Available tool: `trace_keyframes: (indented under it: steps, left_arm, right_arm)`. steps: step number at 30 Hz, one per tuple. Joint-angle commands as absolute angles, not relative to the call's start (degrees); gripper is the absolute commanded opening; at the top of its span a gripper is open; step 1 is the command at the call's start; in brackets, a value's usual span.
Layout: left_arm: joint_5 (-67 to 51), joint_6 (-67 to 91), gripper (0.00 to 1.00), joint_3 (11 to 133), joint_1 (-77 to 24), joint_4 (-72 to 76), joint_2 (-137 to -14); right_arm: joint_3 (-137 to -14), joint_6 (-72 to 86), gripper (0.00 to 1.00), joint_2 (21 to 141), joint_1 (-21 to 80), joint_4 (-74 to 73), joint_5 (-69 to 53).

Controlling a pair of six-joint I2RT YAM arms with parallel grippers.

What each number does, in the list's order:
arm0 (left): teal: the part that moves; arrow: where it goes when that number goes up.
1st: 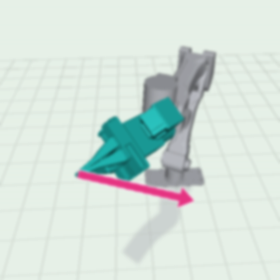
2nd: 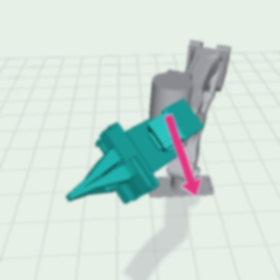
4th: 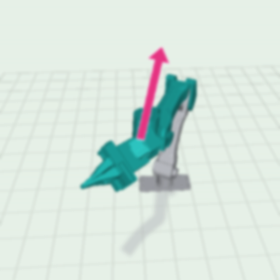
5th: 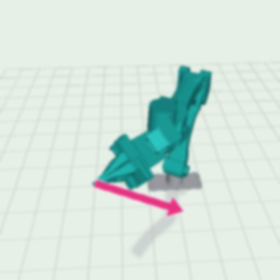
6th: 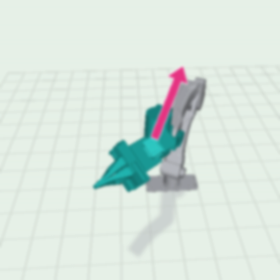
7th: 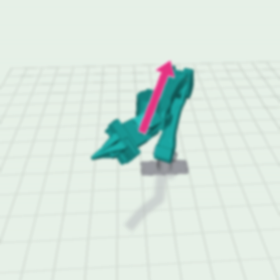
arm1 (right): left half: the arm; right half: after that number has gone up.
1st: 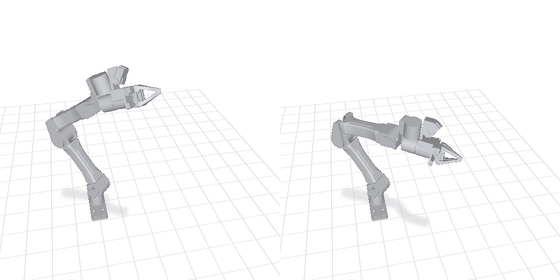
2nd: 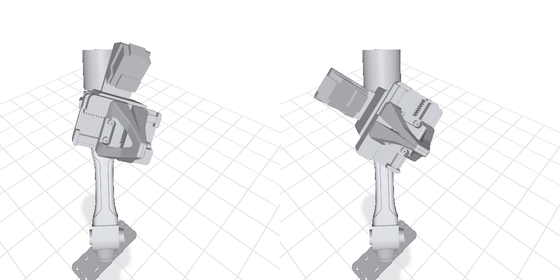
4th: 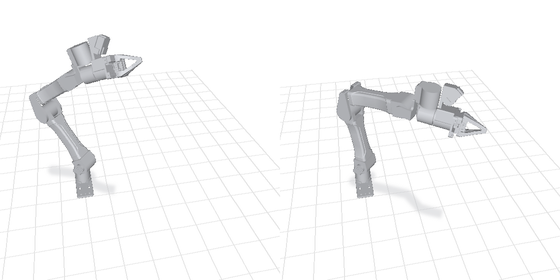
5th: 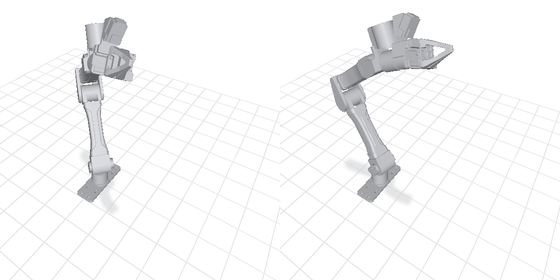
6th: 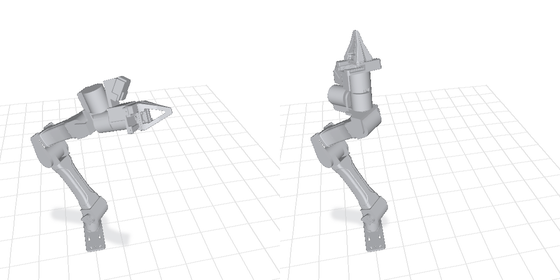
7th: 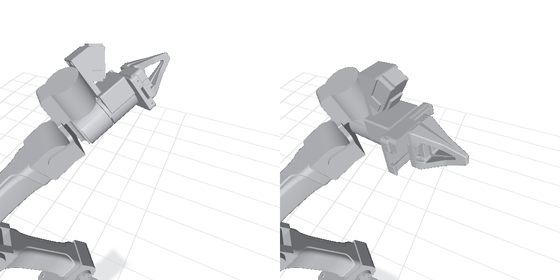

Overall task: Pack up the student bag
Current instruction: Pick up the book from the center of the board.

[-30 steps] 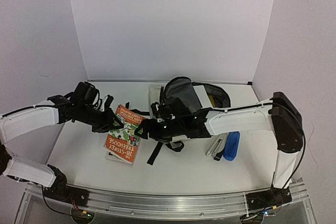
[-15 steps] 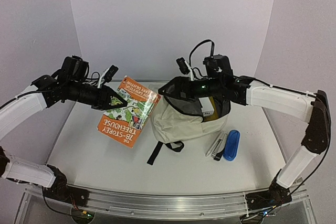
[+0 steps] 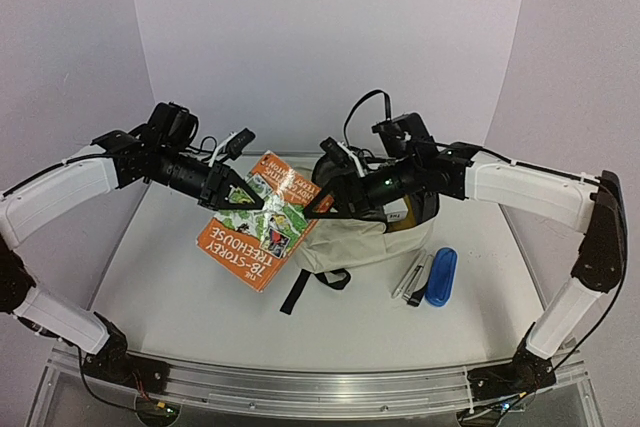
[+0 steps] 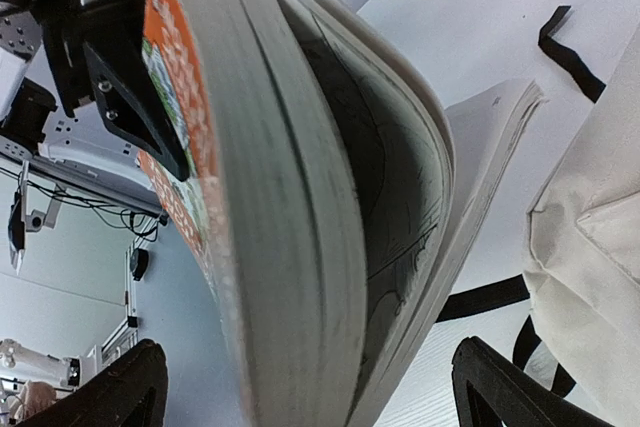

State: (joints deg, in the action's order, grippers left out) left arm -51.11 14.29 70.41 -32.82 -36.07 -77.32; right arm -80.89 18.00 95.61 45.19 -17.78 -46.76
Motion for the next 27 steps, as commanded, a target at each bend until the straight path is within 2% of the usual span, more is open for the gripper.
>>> trace_keyframes:
  steps: [1,11,19,27]
  left_arm:
    - [-57.9,11.37,0.01,76.28,-34.05,-35.59,-78.71]
    - [-60.35,7.62,0.01,78.94,-35.38,-40.75,-82.95]
    - [-61.99,5.17,0.01,81.33,-36.28,-43.09,-86.22]
    - [-62.66,1.99,0.0,84.03,-37.55,-47.68,-89.57]
  right_arm:
    - [-83.89,16.46,0.96,98.62,45.23,-17.9,-51.67]
    - [-87.77,17.31,0.84,101.41,45.24,-15.32,-58.93]
    - [-88.85,18.15,0.77,102.94,45.24,-14.94,-59.38]
    - [-87.73,23.58,0.61,105.04,45.26,-8.33,-57.93]
